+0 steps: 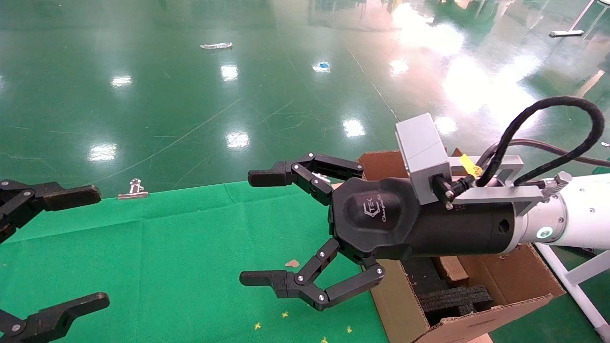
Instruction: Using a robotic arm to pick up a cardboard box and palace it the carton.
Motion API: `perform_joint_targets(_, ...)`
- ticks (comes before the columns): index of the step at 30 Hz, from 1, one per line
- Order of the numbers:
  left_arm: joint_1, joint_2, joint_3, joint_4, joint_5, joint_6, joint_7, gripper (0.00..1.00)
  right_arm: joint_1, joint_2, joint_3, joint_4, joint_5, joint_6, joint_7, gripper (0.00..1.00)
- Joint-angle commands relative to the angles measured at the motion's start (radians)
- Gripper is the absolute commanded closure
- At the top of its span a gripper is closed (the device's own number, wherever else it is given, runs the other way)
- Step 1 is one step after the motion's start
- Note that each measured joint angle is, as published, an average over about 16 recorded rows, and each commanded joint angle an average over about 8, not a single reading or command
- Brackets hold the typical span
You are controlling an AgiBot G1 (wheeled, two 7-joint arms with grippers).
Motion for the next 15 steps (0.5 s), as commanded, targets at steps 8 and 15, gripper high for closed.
perform_joint_targets(8,0.000,0.000,0.000,0.000,0.000,0.000,0.000,0.00,0.004,-0.001,-0.004,-0.003,-0.002,0.001,0.001,0.00)
perform_joint_targets(15,0.000,0.000,0.000,0.000,0.000,0.000,0.000,0.00,0.006,-0.001,-0.006,-0.003,-0.003,0.001,0.001,0.00)
